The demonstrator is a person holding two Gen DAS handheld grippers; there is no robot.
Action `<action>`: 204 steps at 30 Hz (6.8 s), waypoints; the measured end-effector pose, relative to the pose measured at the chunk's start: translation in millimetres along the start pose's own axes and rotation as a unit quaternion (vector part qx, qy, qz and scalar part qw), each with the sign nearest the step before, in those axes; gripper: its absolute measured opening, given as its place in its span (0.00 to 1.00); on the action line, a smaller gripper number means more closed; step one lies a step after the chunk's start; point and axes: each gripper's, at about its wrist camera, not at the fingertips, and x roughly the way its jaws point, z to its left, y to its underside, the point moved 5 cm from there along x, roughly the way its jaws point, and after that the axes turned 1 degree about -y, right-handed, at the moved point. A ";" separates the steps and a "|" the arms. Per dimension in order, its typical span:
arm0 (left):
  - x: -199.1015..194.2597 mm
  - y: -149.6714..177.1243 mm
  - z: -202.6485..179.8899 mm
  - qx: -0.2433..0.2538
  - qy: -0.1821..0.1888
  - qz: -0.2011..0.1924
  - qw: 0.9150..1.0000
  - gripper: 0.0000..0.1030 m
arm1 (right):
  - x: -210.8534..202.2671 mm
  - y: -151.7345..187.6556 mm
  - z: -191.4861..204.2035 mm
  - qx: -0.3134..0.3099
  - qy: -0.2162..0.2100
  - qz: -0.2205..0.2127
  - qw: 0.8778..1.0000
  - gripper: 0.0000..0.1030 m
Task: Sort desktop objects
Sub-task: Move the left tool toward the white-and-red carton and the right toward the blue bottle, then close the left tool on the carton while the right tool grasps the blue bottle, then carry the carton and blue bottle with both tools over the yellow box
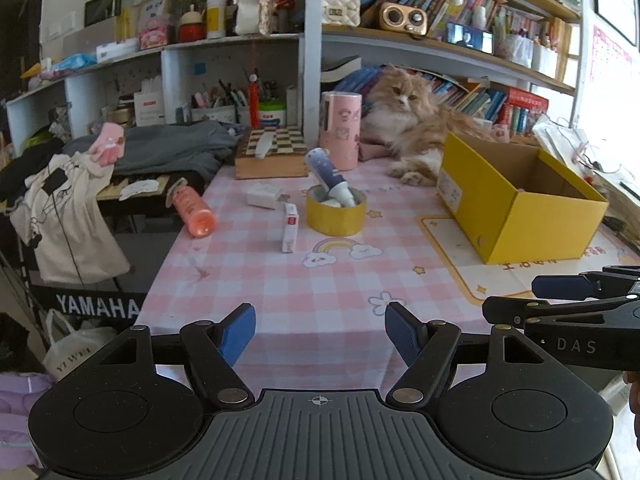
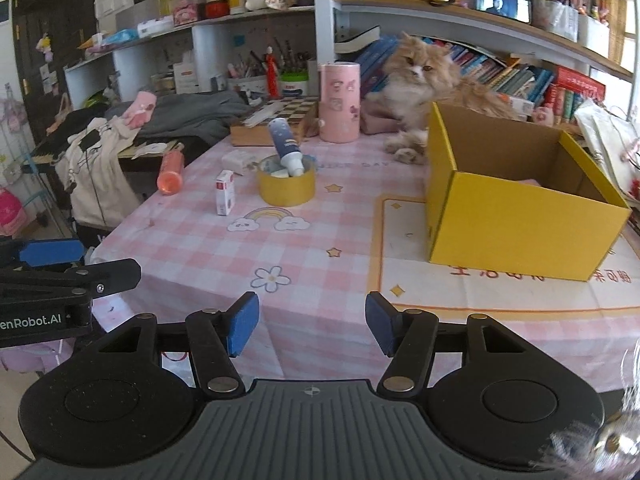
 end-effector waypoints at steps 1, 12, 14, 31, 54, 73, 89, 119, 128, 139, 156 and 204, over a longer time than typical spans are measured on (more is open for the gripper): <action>2.1 -0.4 1.6 -0.002 -0.001 0.001 1.000 0.71 | 2.1 -1.0 0.5 -0.002 -0.002 0.000 1.000 0.55; 41.2 -19.4 3.2 -0.009 -0.005 0.011 1.000 0.71 | 45.5 -31.0 -8.5 -0.018 -0.014 0.009 1.000 0.55; 51.7 -23.7 2.7 -0.011 -0.006 0.016 1.000 0.71 | 55.3 -37.8 -11.9 -0.018 -0.018 0.013 1.000 0.55; 139.3 -63.5 7.9 -0.024 -0.032 0.041 0.998 0.69 | 131.6 -93.2 -38.0 -0.030 -0.048 0.022 0.998 0.55; 219.9 -72.9 16.2 -0.025 -0.063 0.093 0.993 0.24 | 204.0 -139.1 -38.1 -0.041 -0.102 0.036 0.993 0.55; 177.8 -87.1 24.9 -0.088 -0.052 0.057 0.993 0.13 | 276.9 -177.0 3.5 -0.132 -0.133 0.056 0.981 0.54; 151.9 -90.8 25.0 -0.096 -0.046 0.037 0.994 0.13 | 244.8 -182.6 -0.8 -0.113 -0.162 0.014 0.980 0.29; 98.1 -95.8 0.3 -0.070 0.031 -0.017 0.997 0.13 | 129.0 -139.4 -45.3 -0.036 -0.100 0.003 0.994 0.30; 78.3 -87.8 -5.6 -0.050 0.056 -0.023 0.997 0.13 | 100.0 -117.6 -37.5 -0.023 -0.085 0.003 0.996 0.29; 41.9 -62.9 -4.8 -0.037 0.072 -0.014 0.997 0.13 | 64.9 -84.1 -15.9 -0.027 -0.071 0.004 0.997 0.29; -10.0 -16.2 -13.9 -0.025 0.118 0.001 0.993 0.13 | 2.3 -19.8 4.1 0.006 -0.040 0.018 0.999 0.29; -1.2 -6.9 -154.8 0.114 0.296 0.033 0.948 0.13 | -82.1 49.0 -96.7 0.151 0.129 0.030 0.980 0.30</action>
